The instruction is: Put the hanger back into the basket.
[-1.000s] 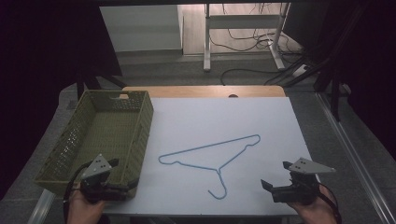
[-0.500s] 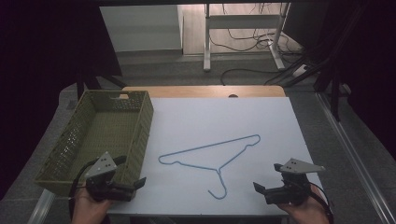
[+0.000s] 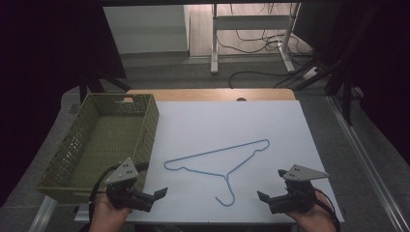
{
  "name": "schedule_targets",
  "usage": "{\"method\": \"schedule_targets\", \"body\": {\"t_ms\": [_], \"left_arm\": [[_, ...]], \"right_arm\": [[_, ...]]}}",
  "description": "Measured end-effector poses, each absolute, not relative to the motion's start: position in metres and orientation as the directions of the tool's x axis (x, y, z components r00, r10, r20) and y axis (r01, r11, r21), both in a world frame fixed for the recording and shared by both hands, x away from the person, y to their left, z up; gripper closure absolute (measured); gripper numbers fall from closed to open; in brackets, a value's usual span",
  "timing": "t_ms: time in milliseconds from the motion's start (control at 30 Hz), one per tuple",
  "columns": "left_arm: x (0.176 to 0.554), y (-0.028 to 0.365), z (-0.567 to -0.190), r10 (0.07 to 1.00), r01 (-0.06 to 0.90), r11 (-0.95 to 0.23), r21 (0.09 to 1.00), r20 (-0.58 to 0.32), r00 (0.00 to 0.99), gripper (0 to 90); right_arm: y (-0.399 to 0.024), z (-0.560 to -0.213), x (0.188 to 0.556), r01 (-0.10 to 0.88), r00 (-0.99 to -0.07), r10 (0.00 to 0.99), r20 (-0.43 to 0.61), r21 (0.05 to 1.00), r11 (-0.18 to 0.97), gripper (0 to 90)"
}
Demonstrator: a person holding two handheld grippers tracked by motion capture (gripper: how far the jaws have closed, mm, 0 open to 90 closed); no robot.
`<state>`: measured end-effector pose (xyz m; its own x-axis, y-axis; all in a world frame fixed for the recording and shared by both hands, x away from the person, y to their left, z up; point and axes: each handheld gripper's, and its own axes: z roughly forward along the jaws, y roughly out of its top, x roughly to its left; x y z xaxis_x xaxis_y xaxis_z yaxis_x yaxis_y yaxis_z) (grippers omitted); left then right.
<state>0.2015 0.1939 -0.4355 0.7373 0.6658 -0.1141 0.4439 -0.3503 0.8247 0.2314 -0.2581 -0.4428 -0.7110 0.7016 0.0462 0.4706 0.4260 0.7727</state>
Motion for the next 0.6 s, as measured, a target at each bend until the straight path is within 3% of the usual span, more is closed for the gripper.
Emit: {"method": "schedule_targets", "body": {"t_ms": [600], "left_arm": [[0.220, 0.153, -0.461, 0.615, 0.438, -0.396, 0.807, -0.121, 0.779, 0.2]], "right_arm": [[-0.227, -0.456, 0.236, 0.494, -0.748, 0.661, 0.061, 0.716, 0.494, 0.0]]}}
